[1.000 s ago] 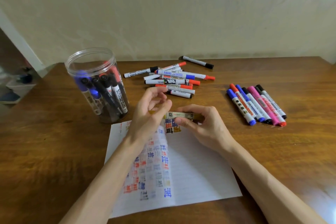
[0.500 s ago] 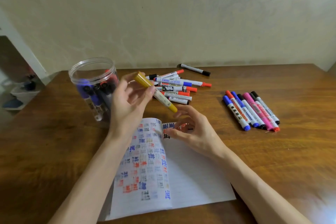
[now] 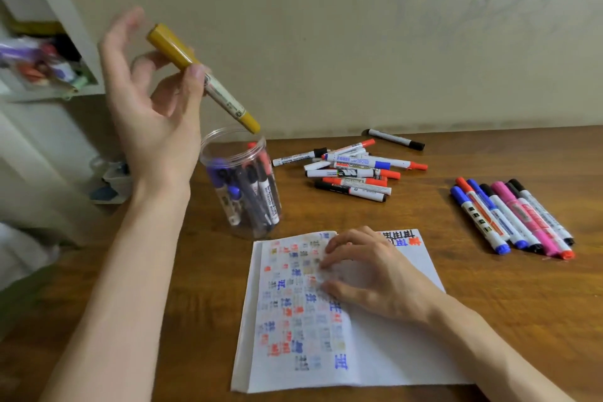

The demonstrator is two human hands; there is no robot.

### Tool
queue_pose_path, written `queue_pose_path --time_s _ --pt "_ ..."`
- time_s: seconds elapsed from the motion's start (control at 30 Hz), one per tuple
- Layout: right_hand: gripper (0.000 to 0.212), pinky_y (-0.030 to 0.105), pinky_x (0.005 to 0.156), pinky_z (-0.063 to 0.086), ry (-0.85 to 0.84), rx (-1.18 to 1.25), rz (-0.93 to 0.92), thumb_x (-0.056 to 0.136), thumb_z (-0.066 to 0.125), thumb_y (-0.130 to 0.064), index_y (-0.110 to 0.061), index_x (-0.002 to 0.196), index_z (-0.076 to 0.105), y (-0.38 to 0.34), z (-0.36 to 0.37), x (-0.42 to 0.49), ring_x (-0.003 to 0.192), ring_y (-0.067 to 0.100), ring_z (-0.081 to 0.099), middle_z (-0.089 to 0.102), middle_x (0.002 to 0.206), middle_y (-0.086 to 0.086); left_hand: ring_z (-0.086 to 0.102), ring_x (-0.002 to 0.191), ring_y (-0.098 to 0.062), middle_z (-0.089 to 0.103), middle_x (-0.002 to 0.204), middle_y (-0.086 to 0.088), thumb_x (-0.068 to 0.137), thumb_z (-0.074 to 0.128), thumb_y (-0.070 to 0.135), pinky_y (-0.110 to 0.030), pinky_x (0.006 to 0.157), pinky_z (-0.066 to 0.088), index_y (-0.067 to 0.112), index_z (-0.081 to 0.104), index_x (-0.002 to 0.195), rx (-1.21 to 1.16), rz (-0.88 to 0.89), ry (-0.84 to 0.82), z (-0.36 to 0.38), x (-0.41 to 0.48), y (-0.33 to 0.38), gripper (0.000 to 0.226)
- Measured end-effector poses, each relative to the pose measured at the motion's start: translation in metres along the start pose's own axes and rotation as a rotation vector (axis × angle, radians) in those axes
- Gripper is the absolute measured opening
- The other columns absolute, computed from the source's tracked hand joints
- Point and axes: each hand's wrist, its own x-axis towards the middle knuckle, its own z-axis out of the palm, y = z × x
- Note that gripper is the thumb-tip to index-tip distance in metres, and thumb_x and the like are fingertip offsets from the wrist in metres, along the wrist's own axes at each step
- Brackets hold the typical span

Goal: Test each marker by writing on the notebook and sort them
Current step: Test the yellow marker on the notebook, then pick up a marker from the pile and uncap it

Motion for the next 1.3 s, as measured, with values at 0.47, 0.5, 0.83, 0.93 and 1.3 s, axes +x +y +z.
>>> queue_pose_path --time_s 0.47,0.5,0.83,0.93,1.3 --pt "0.036 0.027 0.107 0.042 0.005 0.015 0.011 0.088 0.072 -0.064 -0.043 0.116 0.076 0.002 0.001 -0.001 0.127 -0.003 0.046 0.055 0.125 -0.033 0.071 0.107 -0.01 0.06 0.135 0.004 0.092 0.072 0.003 -0.02 0.091 0.057 0.018 0.058 0.132 0.341 -0.112 -0.184 -0.004 -0.013 -0.054 0.045" --pt "0.036 0.027 0.107 0.042 0.002 0.015 0.009 0.088 0.072 -0.064 -0.043 0.116 0.076 0.002 0.001 -0.001 0.127 -0.003 0.046 0.055 0.125 -0.033 0.07 0.109 -0.01 0.061 0.135 0.006 0.093 0.073 0.005 -0.02 0.091 0.057 0.019 0.06 0.131 0.376 -0.122 -0.203 -0.004 -0.015 -0.056 0.042" --pt "0.034 0.019 0.105 0.037 0.006 0.016 0.01 0.088 0.072 -0.063 -0.043 0.115 0.076 0.003 0.002 -0.001 0.127 -0.005 0.045 0.054 0.125 -0.034 0.062 0.112 -0.005 0.072 0.121 0.004 0.104 0.057 0.026 -0.022 0.083 0.055 0.022 0.072 0.124 0.616 -0.114 -0.275 -0.013 -0.02 -0.062 0.025" --pt "0.034 0.018 0.105 0.036 0.009 0.021 0.01 0.088 0.072 -0.064 -0.044 0.115 0.076 0.003 0.002 -0.001 0.128 -0.004 0.045 0.054 0.125 -0.034 0.057 0.12 -0.01 0.068 0.128 0.0 0.106 0.049 0.038 -0.036 0.089 0.058 0.017 0.07 0.128 0.664 -0.086 -0.398 -0.014 -0.025 -0.067 0.036" --pt "0.032 0.025 0.109 0.04 0.028 0.031 0.0 0.088 0.074 -0.063 -0.043 0.113 0.076 0.004 0.004 -0.002 0.13 -0.002 0.046 0.056 0.125 -0.033 0.035 0.133 -0.022 0.041 0.139 -0.001 0.066 0.041 0.1 -0.036 0.09 0.045 0.024 0.076 0.121 0.856 -0.148 -0.586 -0.013 -0.025 -0.068 0.1"
